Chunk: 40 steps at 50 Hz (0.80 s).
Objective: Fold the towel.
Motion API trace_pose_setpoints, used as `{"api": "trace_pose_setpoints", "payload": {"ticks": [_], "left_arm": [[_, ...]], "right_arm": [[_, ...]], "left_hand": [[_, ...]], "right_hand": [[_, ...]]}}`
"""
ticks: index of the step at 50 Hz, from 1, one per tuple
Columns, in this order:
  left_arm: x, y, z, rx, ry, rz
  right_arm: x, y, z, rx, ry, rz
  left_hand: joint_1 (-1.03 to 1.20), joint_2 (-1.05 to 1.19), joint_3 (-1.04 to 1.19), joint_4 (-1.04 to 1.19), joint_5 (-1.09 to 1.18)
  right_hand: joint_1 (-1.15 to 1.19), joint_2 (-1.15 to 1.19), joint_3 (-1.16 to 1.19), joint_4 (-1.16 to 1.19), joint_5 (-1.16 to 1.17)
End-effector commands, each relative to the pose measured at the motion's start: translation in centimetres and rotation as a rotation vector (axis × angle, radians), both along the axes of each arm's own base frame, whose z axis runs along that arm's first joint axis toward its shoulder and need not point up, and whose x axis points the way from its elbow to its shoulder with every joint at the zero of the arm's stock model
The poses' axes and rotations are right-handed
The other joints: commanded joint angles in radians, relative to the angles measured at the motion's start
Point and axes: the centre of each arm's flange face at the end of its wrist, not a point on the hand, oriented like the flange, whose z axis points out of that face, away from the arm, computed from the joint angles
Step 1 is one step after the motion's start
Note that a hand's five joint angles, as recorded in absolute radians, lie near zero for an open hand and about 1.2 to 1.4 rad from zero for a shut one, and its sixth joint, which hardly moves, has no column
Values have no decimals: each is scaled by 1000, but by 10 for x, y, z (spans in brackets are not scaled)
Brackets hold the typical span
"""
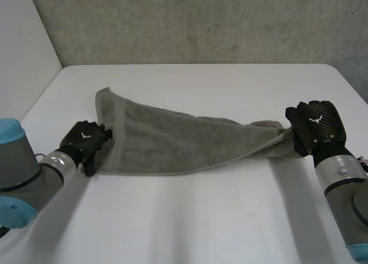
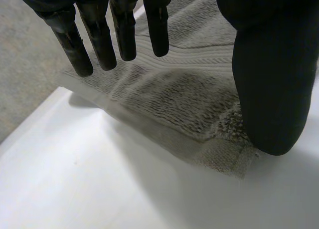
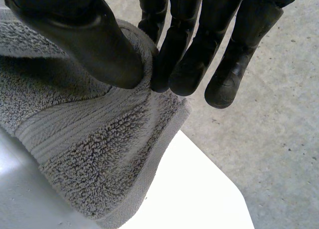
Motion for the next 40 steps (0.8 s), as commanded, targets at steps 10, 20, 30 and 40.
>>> {"api": "trace_pose_setpoints", "payload": {"ticks": [10, 20, 30, 40], "left_arm": [[-2, -14, 5, -36, 59, 22], [-4, -13, 1, -22, 81, 21], [-5, 1, -4, 40, 90, 12], [-4, 5, -6, 53, 86, 15]], "right_arm": [[0, 0, 0, 1, 1, 0], [0, 0, 0, 1, 1, 0], [0, 0, 0, -3, 13, 0], [0, 0, -3, -1, 26, 0]], "left_hand": [[68, 69, 69, 69, 69], [385, 386, 386, 386, 386], [617, 618, 618, 618, 618], [394, 395, 395, 396, 395]], "right_hand": [[55, 60, 54, 53, 53], [55, 60, 54, 53, 53], [55, 60, 54, 53, 53], [55, 60, 54, 53, 53]]}}
